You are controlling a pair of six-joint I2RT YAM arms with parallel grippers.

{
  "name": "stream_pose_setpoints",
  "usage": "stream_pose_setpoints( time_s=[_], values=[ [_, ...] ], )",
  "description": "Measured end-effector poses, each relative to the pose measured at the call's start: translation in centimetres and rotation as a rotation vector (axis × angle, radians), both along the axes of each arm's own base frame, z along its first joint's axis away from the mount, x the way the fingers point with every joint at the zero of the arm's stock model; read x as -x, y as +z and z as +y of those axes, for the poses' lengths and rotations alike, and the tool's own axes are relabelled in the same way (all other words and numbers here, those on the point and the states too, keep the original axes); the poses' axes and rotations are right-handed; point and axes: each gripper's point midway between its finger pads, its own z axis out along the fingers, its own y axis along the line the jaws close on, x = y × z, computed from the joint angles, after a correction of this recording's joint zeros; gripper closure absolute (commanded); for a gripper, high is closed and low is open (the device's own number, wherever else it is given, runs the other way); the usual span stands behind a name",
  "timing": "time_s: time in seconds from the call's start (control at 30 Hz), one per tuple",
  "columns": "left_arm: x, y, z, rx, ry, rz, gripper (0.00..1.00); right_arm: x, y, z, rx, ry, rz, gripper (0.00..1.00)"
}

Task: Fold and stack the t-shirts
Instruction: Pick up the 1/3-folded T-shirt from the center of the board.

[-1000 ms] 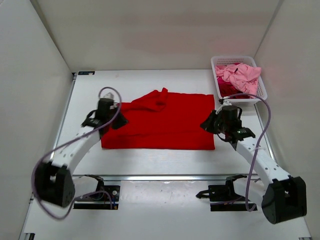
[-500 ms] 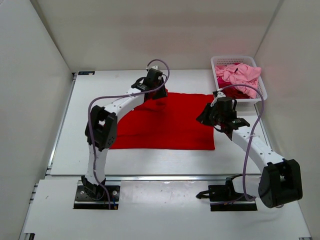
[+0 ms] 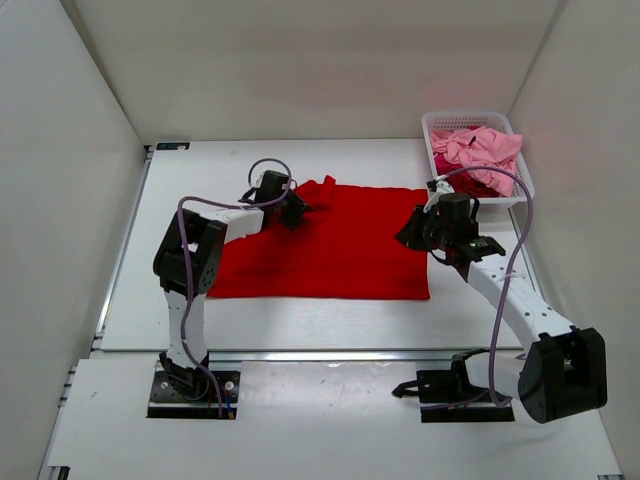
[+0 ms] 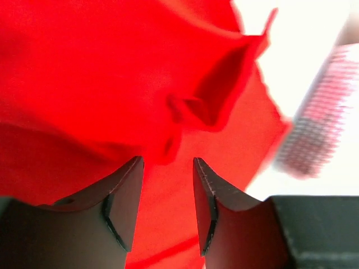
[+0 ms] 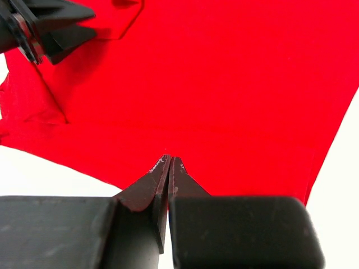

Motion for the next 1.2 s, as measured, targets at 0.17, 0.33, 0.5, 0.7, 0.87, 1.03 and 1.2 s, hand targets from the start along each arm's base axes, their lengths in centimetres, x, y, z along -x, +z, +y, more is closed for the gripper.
stream_pose_setpoints(
  time_s=[0.17,0.33,0.5,0.7,0.87,1.03,1.2],
  values=[
    [-1.4,4.3,-1.8,0.167,0.094,-0.061,0.50,0.7,0.6,0.6,0.008,0.028,-0.025,1.00],
    [-2.3,5.6,-2.3,0.267,0.168,-0.053,0.52,1.3,1.0,0.9,0.013,0.048,-0.034,1.00],
    [-2.9,5.9,-1.9,0.337,0.240,-0.029,0.52,1.2,1.4,0.0,0.017,0.031,-0.050,1.00],
    [-3.5,5.1,-1.6,0.358,0.286,0.010,0.54,1.4,1.3,-0.1,0.023,0.033,-0.051,1.00],
    [-3.0,2.7,-0.9,0.307,0.315,0.073,0.55,1.7,1.1,-0.5,0.029,0.028,-0.046,1.00],
    [-2.8,0.8,-0.7,0.265,0.331,0.127,0.55,1.9,1.3,-0.8,0.032,0.029,-0.056,1.00],
    [-3.2,0.1,-0.7,0.246,0.340,0.147,0.55,1.9,1.4,-0.8,0.035,0.032,-0.061,1.00]
  ],
)
